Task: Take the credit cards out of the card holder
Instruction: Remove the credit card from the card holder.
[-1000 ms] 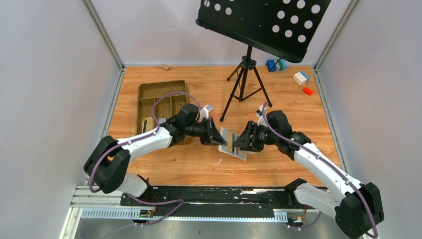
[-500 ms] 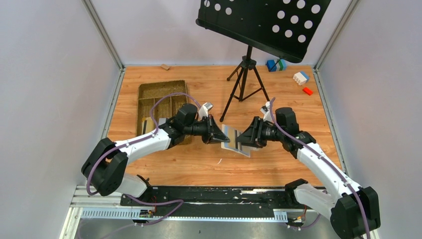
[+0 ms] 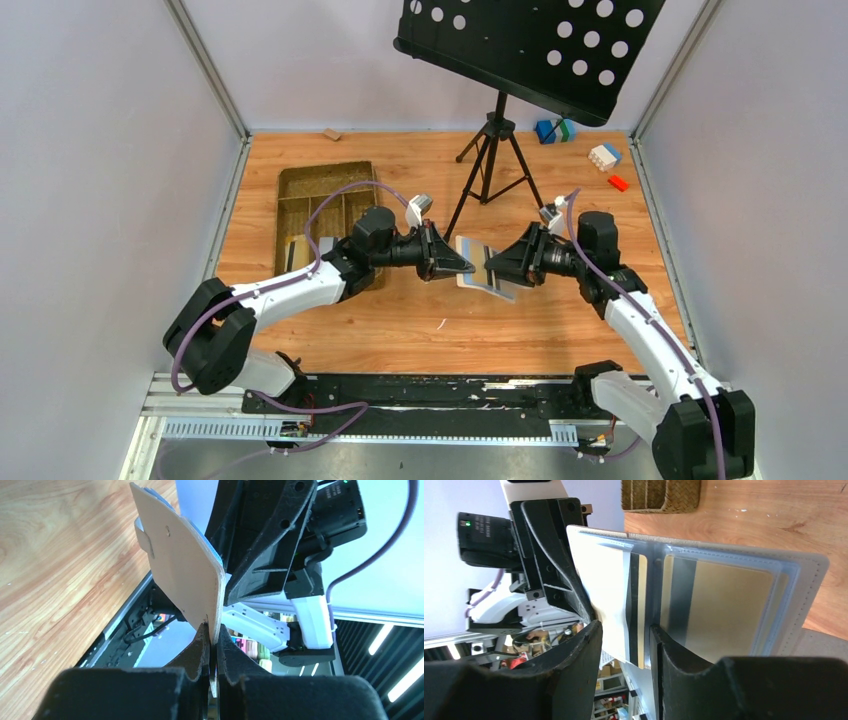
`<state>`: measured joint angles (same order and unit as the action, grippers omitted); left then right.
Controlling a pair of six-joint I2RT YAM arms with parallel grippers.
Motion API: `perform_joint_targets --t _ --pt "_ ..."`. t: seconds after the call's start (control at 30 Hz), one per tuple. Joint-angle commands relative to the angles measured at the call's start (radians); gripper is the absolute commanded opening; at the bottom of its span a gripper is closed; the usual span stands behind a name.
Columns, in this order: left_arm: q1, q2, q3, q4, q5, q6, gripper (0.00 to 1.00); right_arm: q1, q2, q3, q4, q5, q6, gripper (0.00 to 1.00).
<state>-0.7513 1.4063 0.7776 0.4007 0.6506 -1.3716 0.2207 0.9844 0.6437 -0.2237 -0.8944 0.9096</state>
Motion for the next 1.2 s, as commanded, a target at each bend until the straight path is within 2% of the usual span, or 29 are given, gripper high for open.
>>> perform_joint_targets --t 0.0,0.2,0.5,0.8,1.0,1.17 --pt "-0.006 -0.014 0.038 0.159 0.002 -0.048 0.0 -0.049 -0.047 -0.051 0.129 -0.084 0.108 0.4" --pt "-0.01 0.003 0.029 0.205 -0.005 -0.069 0.0 -0.053 -0.043 -0.05 0.241 -0.119 0.185 0.33" --pt "-0.014 0.012 0.026 0.228 -0.034 -0.073 0.0 -0.054 -0.033 -0.023 0.288 -0.121 0.241 0.22" --pt "-0.012 -0.002 0.009 0.205 -0.052 -0.064 0.0 -0.058 -0.03 -0.014 0.297 -0.112 0.259 0.15" --pt "0.001 -0.002 -0.008 0.2 -0.057 -0.065 0.0 -0.069 -0.039 -0.012 0.29 -0.11 0.264 0.0" --pt "0.003 0.016 -0.002 0.202 -0.049 -0.064 0.06 -0.071 -0.045 0.002 0.289 -0.113 0.266 0.0"
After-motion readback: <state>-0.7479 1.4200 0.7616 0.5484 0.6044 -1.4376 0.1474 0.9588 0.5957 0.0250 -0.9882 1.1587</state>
